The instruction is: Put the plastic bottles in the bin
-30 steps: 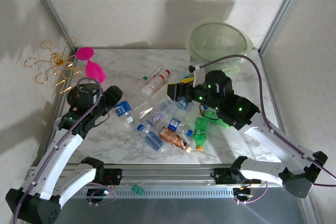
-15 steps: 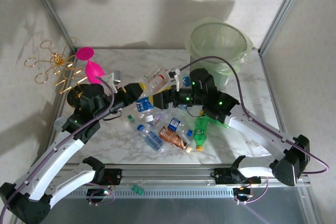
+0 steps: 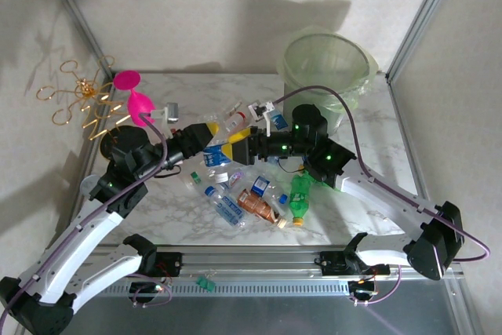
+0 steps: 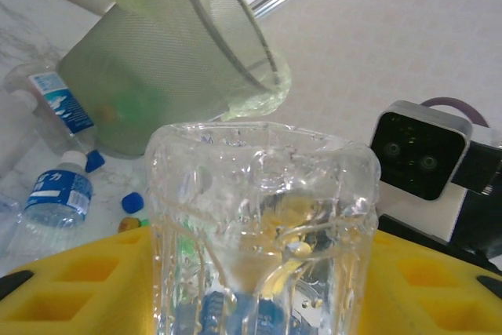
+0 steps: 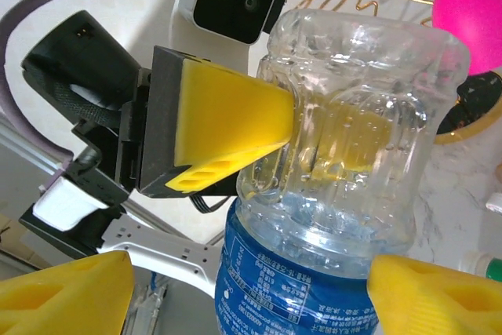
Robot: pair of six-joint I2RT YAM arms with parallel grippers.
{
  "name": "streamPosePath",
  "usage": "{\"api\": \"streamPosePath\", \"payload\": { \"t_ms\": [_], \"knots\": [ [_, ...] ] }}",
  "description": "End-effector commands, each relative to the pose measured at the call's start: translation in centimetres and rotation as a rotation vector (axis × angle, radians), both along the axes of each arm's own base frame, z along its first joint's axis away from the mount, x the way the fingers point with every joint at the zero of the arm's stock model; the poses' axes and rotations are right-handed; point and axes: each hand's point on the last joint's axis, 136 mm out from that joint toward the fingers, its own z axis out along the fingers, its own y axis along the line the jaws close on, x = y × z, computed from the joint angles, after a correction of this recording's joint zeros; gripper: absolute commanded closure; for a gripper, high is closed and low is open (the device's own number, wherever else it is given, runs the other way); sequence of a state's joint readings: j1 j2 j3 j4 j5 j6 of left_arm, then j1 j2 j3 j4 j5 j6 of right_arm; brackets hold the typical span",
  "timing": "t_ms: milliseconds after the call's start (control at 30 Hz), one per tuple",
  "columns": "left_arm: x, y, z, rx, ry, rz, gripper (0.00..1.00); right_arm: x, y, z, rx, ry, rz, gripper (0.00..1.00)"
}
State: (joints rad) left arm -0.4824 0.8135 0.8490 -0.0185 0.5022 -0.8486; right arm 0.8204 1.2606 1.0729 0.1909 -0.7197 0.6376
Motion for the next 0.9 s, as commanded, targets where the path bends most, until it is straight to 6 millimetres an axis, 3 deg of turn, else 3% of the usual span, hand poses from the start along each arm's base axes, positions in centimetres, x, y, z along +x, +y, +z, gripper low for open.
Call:
{"api": "streamPosePath", "payload": {
  "t_ms": [0, 233, 467, 633, 700, 800, 867],
  "knots": [
    [-2.8, -1.4, 5.7, -0.127, -0.159, -0.147, 0.5, -1.5, 0.8, -1.0, -0.013, 0.041, 0.08, 0.2],
    [-3.3, -2.1, 5.4, -0.116, -0.168, -0.172, 0.51, 0.7, 0.9, -2.1, -0.062, 0.05, -0.044, 0.18],
    [-3.8, -2.5, 4.9, -0.055, -0.193, -0.188, 0.52, 0.9, 1.0, -2.2, -0.075, 0.042, -0.049, 0.06],
    [-4.1, -2.6, 5.2, -0.052, -0.208, -0.198, 0.52, 0.7, 0.9, -2.4, -0.081, 0.03, -0.04, 0.04],
    [-4.2, -2.6, 5.4, -0.059, -0.212, -0.205, 0.52, 0.4, 0.9, -2.4, -0.076, 0.03, -0.027, 0.11],
    [-4.2, -2.7, 5.5, -0.07, -0.215, -0.21, 0.52, -0.4, 1.1, -2.3, -0.048, 0.042, 0.026, 0.33],
    [-4.2, -2.6, 5.5, -0.072, -0.217, -0.207, 0.52, -0.9, 1.1, -2.0, -0.028, 0.047, 0.054, 0.42]
  ]
}}
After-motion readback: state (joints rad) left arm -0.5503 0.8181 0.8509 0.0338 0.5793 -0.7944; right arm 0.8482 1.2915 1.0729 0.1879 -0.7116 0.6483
